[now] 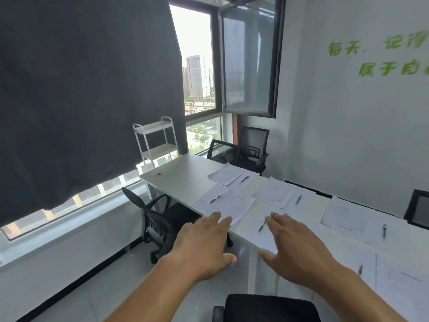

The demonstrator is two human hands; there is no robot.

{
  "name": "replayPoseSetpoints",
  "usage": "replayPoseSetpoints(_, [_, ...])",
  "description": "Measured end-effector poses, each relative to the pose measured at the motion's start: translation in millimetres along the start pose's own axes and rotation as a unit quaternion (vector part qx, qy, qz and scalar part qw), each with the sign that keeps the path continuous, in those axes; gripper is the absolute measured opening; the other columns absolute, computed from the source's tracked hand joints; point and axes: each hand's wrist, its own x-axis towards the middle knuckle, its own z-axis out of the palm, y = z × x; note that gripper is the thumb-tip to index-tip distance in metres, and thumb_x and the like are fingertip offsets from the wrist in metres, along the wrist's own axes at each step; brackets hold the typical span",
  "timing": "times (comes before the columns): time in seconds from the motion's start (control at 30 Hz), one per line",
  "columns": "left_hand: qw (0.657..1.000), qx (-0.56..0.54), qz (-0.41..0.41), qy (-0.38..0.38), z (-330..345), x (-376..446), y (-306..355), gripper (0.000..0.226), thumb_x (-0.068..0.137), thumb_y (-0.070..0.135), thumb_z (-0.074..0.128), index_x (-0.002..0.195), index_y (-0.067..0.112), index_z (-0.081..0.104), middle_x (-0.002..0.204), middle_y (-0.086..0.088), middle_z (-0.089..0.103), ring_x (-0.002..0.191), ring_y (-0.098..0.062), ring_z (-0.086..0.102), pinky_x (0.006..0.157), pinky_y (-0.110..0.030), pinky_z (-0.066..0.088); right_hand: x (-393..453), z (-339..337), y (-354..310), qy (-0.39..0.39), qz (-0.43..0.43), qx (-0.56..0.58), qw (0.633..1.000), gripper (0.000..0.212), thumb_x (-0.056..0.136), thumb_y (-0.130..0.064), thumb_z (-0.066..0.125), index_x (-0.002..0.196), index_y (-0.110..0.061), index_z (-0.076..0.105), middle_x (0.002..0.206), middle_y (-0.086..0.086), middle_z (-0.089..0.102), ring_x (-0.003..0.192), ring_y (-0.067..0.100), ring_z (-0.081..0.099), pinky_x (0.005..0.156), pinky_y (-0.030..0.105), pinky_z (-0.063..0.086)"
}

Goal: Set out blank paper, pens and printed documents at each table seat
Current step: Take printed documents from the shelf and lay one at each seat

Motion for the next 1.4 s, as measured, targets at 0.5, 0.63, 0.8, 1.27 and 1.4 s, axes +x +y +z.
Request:
replayPoseSetpoints(0.5, [0.994, -0.021, 0.098, -0.033, 29.4, 91.8, -56.7, 0.09, 0.1, 0.062, 0.063, 0.171, 0.031, 0.017, 0.178, 0.0, 0.022, 0.156, -0.027, 0.037, 0.119, -0.049, 0.043, 70.9, 31.3, -8.8, -0.037, 0.101, -0.017, 0.994, 0.091, 0.103, -0.06, 0.055, 0.172, -0.018, 0.014, 0.181, 0.0, 0.012, 0.166, 0.025, 0.014, 0.133, 0.043, 0.021])
replayPoseSetpoints(0.63, [0.988, -0.016, 0.154, -0.022, 39.6, 133.2, -97.9, 0.09, 0.1, 0.062, 0.063, 0.171, 0.031, 0.017, 0.179, 0.001, 0.021, 0.157, -0.027, 0.037, 0.119, -0.05, 0.042, 113.2, 37.0, -37.0, -0.042, 0.155, -0.022, 0.987, 0.091, 0.102, -0.058, 0.059, 0.171, -0.017, 0.017, 0.18, 0.002, 0.015, 0.166, 0.027, 0.016, 0.132, 0.045, 0.025])
replayPoseSetpoints(0.8, [0.976, -0.005, 0.217, -0.031, 48.5, 172.8, -155.4, 0.092, 0.1, 0.061, 0.063, 0.171, 0.031, 0.015, 0.179, 0.0, 0.019, 0.157, -0.027, 0.037, 0.119, -0.051, 0.041, 151.9, 30.3, -71.4, -0.033, 0.218, -0.016, 0.975, 0.087, 0.102, -0.055, 0.059, 0.17, -0.016, 0.021, 0.178, 0.0, 0.02, 0.164, 0.024, 0.02, 0.13, 0.042, 0.027])
replayPoseSetpoints(1.27, [0.948, -0.013, 0.312, -0.063, 71.5, 256.9, -180.2, 0.087, 0.101, 0.059, 0.063, 0.169, 0.03, 0.019, 0.175, 0.001, 0.024, 0.154, -0.027, 0.038, 0.118, -0.048, 0.041, 181.3, 42.9, -36.3, -0.059, 0.351, 0.004, 0.935, 0.092, 0.101, -0.056, 0.057, 0.172, -0.02, 0.012, 0.181, -0.001, 0.009, 0.167, 0.021, 0.01, 0.133, 0.042, 0.02])
replayPoseSetpoints(1.4, [0.938, 0.007, 0.334, -0.094, 89.0, 291.0, -157.9, 0.082, 0.099, 0.059, 0.064, 0.166, 0.03, 0.025, 0.165, 0.001, 0.036, 0.145, -0.027, 0.046, 0.111, -0.048, 0.044, 191.3, 66.7, -5.8, -0.089, 0.371, 0.027, 0.924, 0.095, 0.101, -0.057, 0.057, 0.173, -0.021, 0.007, 0.182, -0.001, 0.002, 0.168, 0.022, 0.004, 0.134, 0.044, 0.015])
